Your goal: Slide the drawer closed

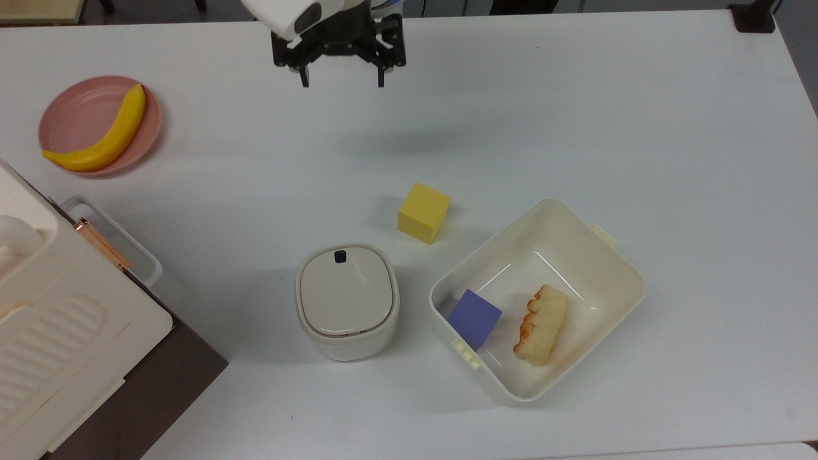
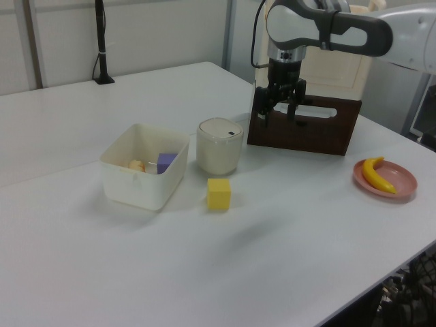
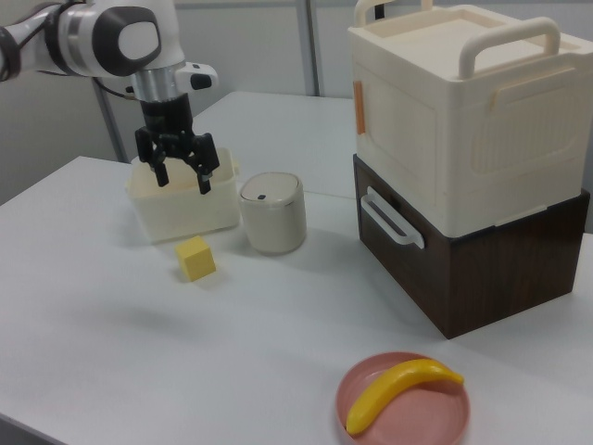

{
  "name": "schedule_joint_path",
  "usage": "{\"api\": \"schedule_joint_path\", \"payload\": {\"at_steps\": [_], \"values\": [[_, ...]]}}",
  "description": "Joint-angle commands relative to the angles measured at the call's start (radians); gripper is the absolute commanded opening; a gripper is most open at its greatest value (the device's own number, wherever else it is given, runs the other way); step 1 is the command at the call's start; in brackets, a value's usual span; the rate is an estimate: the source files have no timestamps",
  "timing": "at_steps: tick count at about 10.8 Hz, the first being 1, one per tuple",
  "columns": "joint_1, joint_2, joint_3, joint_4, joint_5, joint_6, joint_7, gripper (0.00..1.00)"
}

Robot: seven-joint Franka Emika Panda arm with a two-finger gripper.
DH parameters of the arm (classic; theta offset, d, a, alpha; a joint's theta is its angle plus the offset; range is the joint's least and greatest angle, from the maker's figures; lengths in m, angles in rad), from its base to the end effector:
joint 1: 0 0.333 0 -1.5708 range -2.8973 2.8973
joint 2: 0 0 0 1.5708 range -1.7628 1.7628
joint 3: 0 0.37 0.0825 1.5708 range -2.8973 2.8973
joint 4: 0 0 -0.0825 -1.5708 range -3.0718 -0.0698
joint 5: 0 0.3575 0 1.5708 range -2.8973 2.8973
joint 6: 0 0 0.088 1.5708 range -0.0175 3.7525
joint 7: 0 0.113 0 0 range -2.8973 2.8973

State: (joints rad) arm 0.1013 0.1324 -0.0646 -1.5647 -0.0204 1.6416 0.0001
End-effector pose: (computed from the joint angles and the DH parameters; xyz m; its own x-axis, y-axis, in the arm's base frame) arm 0.5768 0.0217 0.6082 0.9977 0.0381 -0.0552 0.0397 -0.9988 0.0288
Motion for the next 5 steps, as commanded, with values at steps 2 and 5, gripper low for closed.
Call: {"api": "schedule_joint_path", "payload": {"at_steps": [2,5], "values": [[0.017,-0.095,-0.012,-0.094,-0.003,-0.006,0.049,1.0],[0.018,-0.091,-0.012,-0.091,-0.003,-0.008,0.095,1.0]]}}
